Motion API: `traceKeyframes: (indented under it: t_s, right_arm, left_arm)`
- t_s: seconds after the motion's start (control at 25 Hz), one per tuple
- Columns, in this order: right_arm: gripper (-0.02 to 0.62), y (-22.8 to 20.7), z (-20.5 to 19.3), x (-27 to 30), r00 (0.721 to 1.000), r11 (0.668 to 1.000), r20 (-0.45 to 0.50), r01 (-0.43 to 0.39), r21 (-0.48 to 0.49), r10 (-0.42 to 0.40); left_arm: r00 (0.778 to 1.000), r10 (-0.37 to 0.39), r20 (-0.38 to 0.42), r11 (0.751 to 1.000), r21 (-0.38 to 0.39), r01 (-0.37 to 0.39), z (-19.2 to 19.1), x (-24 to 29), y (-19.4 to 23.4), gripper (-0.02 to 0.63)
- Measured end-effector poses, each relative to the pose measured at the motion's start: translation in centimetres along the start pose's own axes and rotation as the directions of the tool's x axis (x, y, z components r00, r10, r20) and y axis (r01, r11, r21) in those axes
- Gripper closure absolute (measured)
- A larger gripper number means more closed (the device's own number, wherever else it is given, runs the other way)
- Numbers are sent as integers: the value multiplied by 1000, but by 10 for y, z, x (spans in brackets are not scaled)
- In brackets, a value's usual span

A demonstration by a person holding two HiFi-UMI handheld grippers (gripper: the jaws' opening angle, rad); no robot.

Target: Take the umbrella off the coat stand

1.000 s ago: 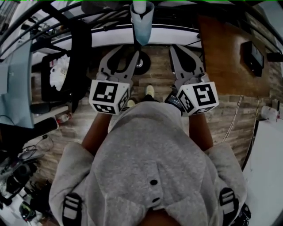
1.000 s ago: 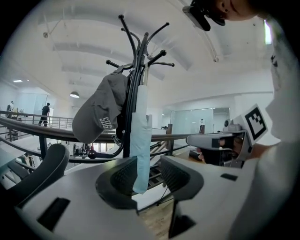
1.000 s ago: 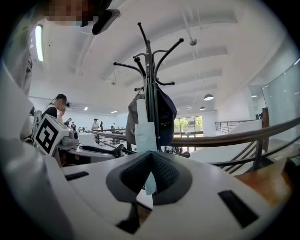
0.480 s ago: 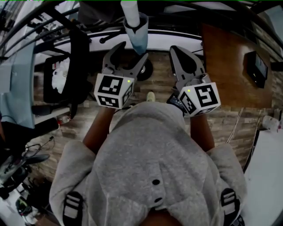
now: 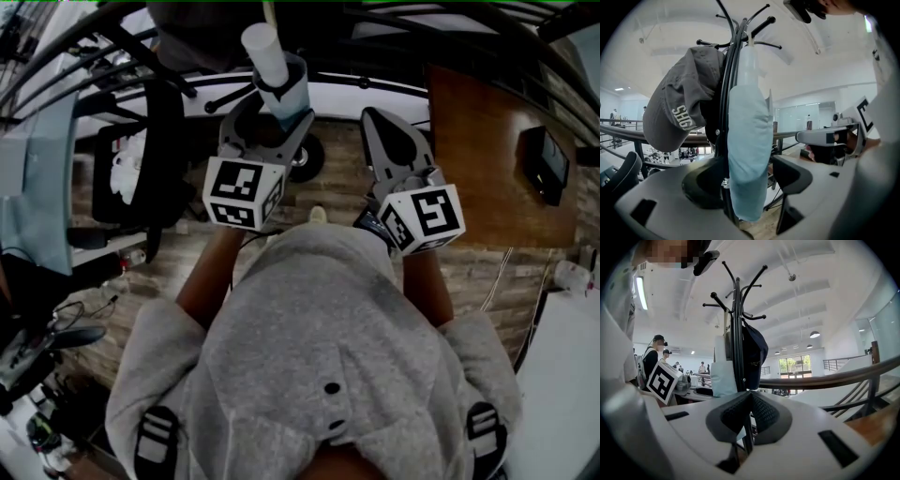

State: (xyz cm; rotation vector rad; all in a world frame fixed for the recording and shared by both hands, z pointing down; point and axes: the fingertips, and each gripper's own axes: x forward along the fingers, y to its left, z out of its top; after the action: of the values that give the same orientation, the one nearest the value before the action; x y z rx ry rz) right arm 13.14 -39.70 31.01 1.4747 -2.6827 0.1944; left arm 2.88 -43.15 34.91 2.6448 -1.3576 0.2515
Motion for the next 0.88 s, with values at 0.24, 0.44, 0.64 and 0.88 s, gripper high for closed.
traceKeyframes:
  t_s: [0.24, 0.44, 0.64, 0.88]
  right_arm:
    - [586, -9, 5, 6, 1000, 1000, 2, -10, -1, 10]
    - [586, -15, 7, 8, 1000, 1000, 8, -6, -4, 6]
    - [586, -13, 11, 9, 1000, 1000, 10, -13, -10, 13]
    - [586, -9, 11, 5, 999, 1000, 15, -31, -5, 31]
  left_arm:
    - [1000, 4, -15, 1000, 20, -4, 3, 18, 0, 291]
    - [999, 40, -13, 998, 46, -39, 4, 28, 6, 291]
    - [999, 51, -11, 997, 60, -50, 9, 31, 9, 306]
    - [998, 49, -26, 998, 46, -48, 9, 22, 1, 330]
